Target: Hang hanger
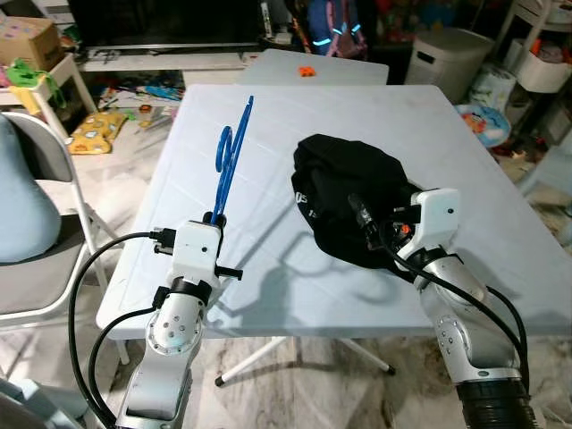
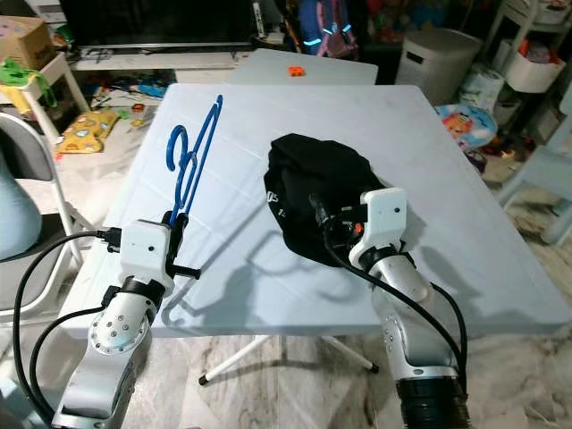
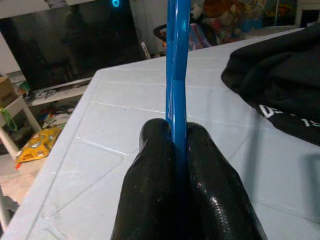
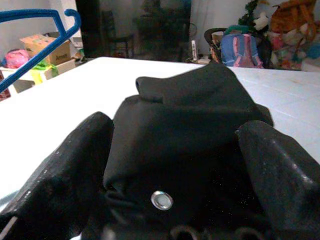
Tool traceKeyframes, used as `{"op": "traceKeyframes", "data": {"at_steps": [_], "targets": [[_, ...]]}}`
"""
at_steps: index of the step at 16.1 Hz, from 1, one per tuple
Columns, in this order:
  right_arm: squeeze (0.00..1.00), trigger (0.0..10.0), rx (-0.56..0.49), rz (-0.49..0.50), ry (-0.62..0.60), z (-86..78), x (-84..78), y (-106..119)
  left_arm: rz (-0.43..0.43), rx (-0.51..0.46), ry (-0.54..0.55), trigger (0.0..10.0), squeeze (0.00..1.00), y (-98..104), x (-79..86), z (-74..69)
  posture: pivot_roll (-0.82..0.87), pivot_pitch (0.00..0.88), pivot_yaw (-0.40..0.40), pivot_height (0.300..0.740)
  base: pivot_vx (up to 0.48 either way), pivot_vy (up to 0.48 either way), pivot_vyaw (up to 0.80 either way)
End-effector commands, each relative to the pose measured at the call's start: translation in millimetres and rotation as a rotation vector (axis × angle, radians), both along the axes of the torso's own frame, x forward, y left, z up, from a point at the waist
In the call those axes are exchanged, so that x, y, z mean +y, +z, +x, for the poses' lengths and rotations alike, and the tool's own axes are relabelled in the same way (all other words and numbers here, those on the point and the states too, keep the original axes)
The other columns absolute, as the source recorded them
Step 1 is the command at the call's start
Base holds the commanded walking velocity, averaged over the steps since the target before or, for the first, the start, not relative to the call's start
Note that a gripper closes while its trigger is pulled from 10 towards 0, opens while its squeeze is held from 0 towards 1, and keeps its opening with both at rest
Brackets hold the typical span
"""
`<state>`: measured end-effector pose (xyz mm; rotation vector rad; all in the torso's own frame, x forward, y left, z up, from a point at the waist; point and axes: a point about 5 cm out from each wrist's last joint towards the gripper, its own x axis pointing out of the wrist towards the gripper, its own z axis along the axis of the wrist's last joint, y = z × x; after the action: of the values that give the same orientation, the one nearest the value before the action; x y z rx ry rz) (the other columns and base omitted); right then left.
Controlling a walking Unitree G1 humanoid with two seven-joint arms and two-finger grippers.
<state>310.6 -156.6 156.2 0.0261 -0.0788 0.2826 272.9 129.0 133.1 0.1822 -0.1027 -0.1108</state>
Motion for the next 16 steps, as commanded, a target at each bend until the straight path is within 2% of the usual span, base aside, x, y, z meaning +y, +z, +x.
{"op": "traceKeyframes", "data": {"at_steps": [1, 11, 16], "targets": [[0.00, 10.0, -0.009, -0.016, 0.010, -1.0, 1.2, 2.8, 0.000, -0.010, -0.001, 10.0, 0.00, 3.5, -1.1, -0.5, 0.01, 0.089, -0.025, 0.740, -0.281, 0.000, 0.00], [0.00, 10.0, -0.015, -0.043, 0.049, -2.1, 6.3, 5.2, -0.009, 0.001, -0.003, 10.0, 0.00, 1.0, -3.6, -2.4, 0.00, 0.107, -0.037, 0.740, -0.312, 0.000, 0.00], [0.00, 10.0, -0.011, -0.054, 0.028, -1.3, -1.2, 5.1, -0.011, 0.012, 0.001, 10.0, 0.00, -1.2, -3.1, -5.5, 0.01, 0.118, -0.040, 0.740, -0.289, 0.000, 0.00]]}}
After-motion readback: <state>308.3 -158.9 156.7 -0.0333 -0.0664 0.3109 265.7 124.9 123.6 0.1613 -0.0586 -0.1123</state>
